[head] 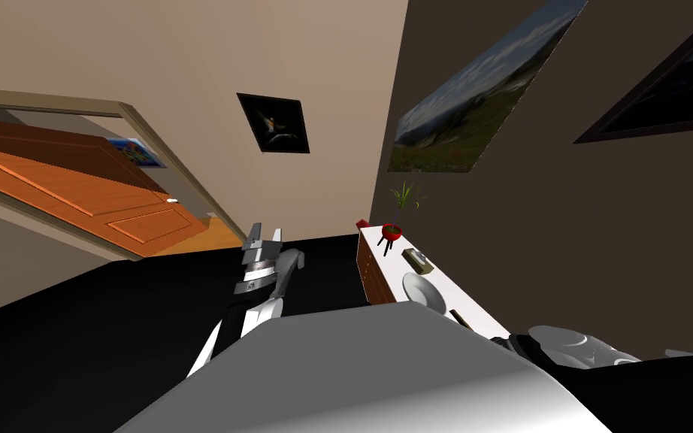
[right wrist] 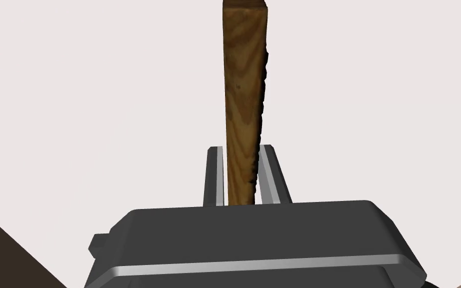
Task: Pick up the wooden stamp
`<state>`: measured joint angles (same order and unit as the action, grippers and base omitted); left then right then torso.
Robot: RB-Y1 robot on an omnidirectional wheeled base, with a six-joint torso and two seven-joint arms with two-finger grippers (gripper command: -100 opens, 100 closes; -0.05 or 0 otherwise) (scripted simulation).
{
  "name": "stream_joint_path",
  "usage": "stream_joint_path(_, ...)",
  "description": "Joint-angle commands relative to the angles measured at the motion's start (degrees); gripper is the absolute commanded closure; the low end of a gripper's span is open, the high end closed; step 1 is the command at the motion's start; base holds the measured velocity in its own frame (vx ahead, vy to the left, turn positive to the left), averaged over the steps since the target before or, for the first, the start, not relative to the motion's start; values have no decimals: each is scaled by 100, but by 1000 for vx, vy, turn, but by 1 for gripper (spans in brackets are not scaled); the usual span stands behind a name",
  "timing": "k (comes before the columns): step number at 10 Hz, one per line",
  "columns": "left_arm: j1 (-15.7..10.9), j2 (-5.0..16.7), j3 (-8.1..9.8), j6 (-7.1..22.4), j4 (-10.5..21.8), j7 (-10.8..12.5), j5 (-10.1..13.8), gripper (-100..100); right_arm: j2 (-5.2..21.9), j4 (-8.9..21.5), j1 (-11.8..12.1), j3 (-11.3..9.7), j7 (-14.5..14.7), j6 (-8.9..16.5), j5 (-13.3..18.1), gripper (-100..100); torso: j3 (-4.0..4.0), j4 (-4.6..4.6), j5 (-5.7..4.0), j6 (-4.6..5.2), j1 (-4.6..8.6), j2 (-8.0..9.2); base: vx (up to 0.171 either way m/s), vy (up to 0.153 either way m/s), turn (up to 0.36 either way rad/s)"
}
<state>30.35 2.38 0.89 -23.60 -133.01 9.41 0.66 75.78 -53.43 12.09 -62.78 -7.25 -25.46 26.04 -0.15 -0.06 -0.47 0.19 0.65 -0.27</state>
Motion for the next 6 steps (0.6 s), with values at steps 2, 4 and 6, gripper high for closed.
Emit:
stream_joint_path(2, 0, 0, 0, 0, 0, 0, 0, 0, 0, 0, 0, 0, 0, 0, 0, 0, 0, 0, 0, 0, 1, 0, 0, 0, 0)
stream_joint_path(4, 0, 0, 0, 0, 0, 0, 0, 0, 299, -215, -30, -73, -79, -104, -24, 100, -2, -1, 4, 2, -2, -3, 13, 11, -54)
stream_joint_path(6, 0, 0, 0, 0, 0, 0, 0, 0, 286, -258, -12, -72, -85, -40, -16, 0, -2, 0, 2, 1, -4, -3, 3, 3, -5)
